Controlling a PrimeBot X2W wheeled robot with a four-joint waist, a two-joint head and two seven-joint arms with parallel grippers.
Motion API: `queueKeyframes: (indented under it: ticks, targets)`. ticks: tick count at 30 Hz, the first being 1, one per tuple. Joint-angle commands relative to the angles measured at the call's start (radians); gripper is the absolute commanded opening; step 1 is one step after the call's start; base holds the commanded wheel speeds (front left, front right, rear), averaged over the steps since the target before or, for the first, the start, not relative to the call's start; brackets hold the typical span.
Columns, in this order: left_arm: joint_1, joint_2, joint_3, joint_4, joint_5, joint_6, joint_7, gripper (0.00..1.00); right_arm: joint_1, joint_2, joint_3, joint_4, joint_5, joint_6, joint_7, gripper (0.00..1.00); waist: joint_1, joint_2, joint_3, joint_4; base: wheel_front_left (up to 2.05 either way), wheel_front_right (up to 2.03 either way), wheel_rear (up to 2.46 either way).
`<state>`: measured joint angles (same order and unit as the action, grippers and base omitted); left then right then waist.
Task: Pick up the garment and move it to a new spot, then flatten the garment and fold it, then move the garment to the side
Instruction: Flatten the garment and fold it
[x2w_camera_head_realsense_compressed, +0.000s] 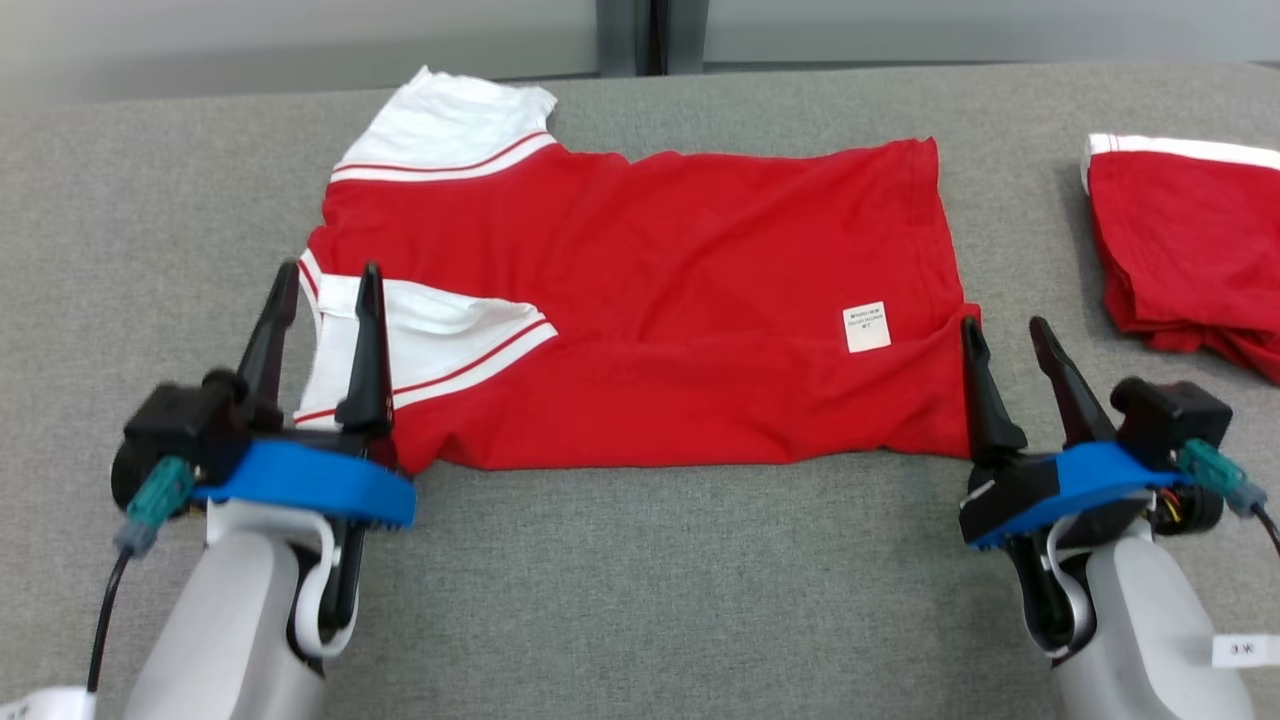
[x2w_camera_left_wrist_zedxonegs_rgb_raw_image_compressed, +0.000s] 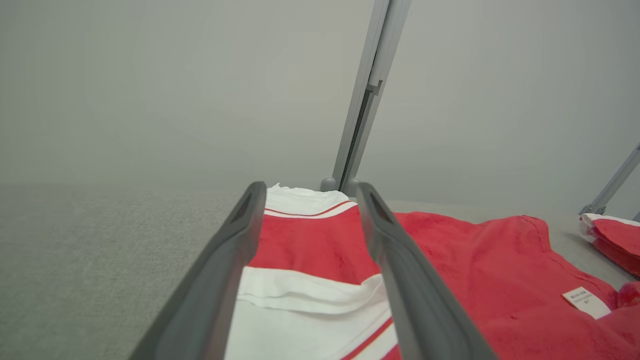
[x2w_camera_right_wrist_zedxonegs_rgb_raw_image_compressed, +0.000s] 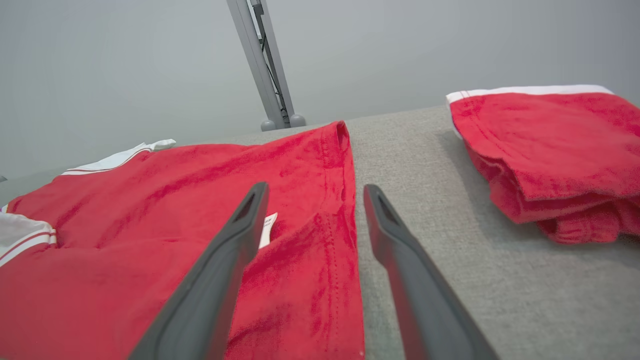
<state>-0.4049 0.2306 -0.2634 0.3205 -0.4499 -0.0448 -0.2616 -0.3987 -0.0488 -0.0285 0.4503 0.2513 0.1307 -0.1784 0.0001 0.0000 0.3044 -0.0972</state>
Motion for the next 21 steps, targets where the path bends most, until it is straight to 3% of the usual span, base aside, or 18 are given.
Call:
queueKeyframes:
  ticks: [1,7,11,18,21]
  targets:
    - [0.038,0.004,0.013,-0.007,-0.010,-0.001,-0.004,1.00,0.032,-0.003,-0.009,-0.015,-0.020,0.000,-0.008,1.00,-0.0001,0.0000,-0.015,-0.003,0.00,0.00,0.00]
    - [0.182,0.030,0.050,-0.032,-0.060,0.035,0.043,1.00,0.124,-0.003,-0.039,-0.092,-0.078,0.000,0.019,1.00,-0.0001,0.0000,-0.058,0.003,0.00,0.00,0.00]
    - [0.250,0.033,0.057,-0.043,-0.104,0.066,0.148,1.00,0.176,-0.003,-0.046,-0.140,-0.098,0.000,0.053,1.00,-0.0001,0.0000,-0.069,0.008,0.00,0.00,0.00]
    - [0.257,0.032,0.067,-0.016,-0.159,0.116,0.301,1.00,0.199,-0.003,-0.032,-0.189,-0.107,0.000,0.105,1.00,-0.0001,0.0000,-0.048,0.003,0.00,0.00,0.00]
    - [0.252,0.021,0.072,-0.004,-0.191,0.117,0.342,1.00,0.190,-0.003,-0.030,-0.186,-0.106,0.000,0.123,1.00,-0.0001,0.0000,-0.037,-0.005,0.00,0.00,0.00]
